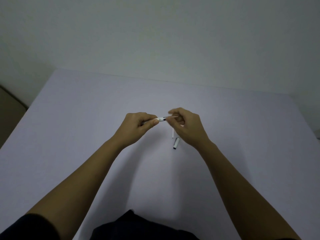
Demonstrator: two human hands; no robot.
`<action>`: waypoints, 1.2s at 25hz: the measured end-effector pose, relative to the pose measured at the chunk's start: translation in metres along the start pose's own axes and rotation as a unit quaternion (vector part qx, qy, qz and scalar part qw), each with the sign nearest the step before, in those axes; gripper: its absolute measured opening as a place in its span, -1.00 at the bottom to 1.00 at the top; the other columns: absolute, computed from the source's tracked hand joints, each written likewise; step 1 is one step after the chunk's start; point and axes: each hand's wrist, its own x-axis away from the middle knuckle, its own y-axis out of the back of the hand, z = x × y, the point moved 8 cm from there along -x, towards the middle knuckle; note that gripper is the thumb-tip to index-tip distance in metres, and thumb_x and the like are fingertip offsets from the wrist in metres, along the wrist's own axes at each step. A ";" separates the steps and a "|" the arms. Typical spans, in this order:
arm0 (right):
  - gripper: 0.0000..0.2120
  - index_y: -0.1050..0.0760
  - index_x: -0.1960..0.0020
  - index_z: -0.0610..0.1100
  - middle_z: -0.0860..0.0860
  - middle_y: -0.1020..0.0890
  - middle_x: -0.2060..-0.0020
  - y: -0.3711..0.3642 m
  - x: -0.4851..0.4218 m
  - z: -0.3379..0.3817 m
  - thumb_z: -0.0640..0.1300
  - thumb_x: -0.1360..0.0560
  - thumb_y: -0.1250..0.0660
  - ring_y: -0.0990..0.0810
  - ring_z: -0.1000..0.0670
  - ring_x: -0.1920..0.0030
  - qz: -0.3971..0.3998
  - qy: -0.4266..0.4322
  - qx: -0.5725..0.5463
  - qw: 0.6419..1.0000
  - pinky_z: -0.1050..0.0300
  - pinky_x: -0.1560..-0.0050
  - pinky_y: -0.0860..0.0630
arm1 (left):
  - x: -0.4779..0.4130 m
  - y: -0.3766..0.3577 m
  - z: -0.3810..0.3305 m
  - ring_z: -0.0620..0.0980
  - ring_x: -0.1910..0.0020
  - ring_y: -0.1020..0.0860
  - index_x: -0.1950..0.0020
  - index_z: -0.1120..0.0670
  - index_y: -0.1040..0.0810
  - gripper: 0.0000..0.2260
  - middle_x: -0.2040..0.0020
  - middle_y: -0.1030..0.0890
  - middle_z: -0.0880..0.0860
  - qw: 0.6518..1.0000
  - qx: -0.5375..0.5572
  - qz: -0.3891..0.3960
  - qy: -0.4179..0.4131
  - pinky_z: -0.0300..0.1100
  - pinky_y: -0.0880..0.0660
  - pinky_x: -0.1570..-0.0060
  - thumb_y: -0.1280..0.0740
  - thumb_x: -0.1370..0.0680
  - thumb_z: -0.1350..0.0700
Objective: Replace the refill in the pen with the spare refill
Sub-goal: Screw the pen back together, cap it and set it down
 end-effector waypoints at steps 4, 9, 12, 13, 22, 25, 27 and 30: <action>-0.93 -0.54 0.14 -0.08 0.05 -0.62 0.35 -0.001 -0.001 0.001 -0.09 -0.48 -0.35 -0.65 0.11 0.30 0.003 0.011 0.006 1.000 0.31 0.26 -0.53 | 0.000 -0.002 0.000 -0.15 0.37 -0.42 0.01 0.00 -0.65 -0.85 0.32 -0.58 0.02 1.000 0.004 0.009 0.001 -0.39 -0.33 0.35 -0.30 -0.54 0.02; -0.85 -0.52 -0.04 -0.10 0.05 -0.60 0.19 0.001 -0.002 0.007 -0.16 -0.47 -0.36 -0.60 0.19 0.17 0.021 0.041 0.004 0.999 0.42 0.08 -0.52 | 0.000 -0.001 0.000 -0.13 0.35 -0.44 0.03 0.01 -0.65 -0.85 0.30 -0.60 0.05 1.000 0.015 -0.002 0.006 -0.41 -0.33 0.33 -0.30 -0.54 0.02; -0.93 -0.55 0.14 -0.09 0.05 -0.62 0.32 0.004 -0.004 0.008 -0.11 -0.49 -0.32 -0.58 0.14 0.26 0.015 0.044 0.037 0.998 0.39 0.24 -0.43 | 0.000 0.000 -0.001 -0.13 0.37 -0.43 0.05 0.02 -0.65 -0.84 0.31 -0.59 0.08 1.000 0.018 0.001 0.002 -0.38 -0.33 0.34 -0.30 -0.54 0.00; -0.92 -0.55 0.12 -0.07 0.09 -0.61 0.32 0.004 -0.003 0.007 -0.08 -0.48 -0.32 -0.57 0.15 0.27 0.019 0.044 0.034 0.998 0.38 0.25 -0.42 | 0.000 0.000 -0.002 -0.15 0.37 -0.42 0.05 0.02 -0.64 -0.84 0.31 -0.59 0.07 1.000 0.018 0.002 -0.002 -0.40 -0.33 0.35 -0.29 -0.54 0.00; -0.90 -0.56 0.06 -0.12 0.14 -0.59 0.24 0.005 -0.004 0.015 -0.15 -0.44 -0.40 -0.56 0.28 0.21 0.026 0.088 0.044 0.995 0.46 0.14 -0.46 | 0.001 0.001 -0.003 -0.15 0.37 -0.42 0.05 0.00 -0.64 -0.86 0.33 -0.57 0.05 1.000 0.019 0.003 -0.009 -0.40 -0.34 0.34 -0.29 -0.55 0.02; -0.92 -0.59 0.10 -0.14 0.14 -0.58 0.30 0.006 -0.004 0.015 -0.13 -0.46 -0.37 -0.54 0.27 0.26 0.016 0.092 0.060 0.994 0.49 0.21 -0.40 | 0.001 0.001 -0.003 -0.16 0.38 -0.42 0.05 -0.01 -0.64 -0.86 0.33 -0.57 0.05 1.000 0.019 0.005 -0.012 -0.42 -0.33 0.36 -0.29 -0.55 0.02; -0.89 -0.59 0.08 -0.15 0.11 -0.59 0.28 0.008 -0.004 0.016 -0.11 -0.46 -0.37 -0.55 0.25 0.27 0.012 0.092 0.062 0.994 0.47 0.20 -0.42 | 0.001 0.000 -0.004 -0.17 0.37 -0.42 0.04 -0.01 -0.64 -0.86 0.34 -0.56 0.02 1.000 0.014 0.007 -0.014 -0.43 -0.33 0.36 -0.29 -0.55 0.02; -0.91 -0.58 0.07 -0.16 0.08 -0.61 0.23 0.008 -0.003 0.021 -0.16 -0.45 -0.38 -0.57 0.14 0.23 0.013 0.113 0.069 0.991 0.36 0.15 -0.49 | 0.000 -0.001 -0.005 -0.17 0.37 -0.43 0.04 -0.01 -0.64 -0.86 0.33 -0.57 0.01 1.000 0.015 0.006 -0.017 -0.43 -0.34 0.35 -0.29 -0.55 0.02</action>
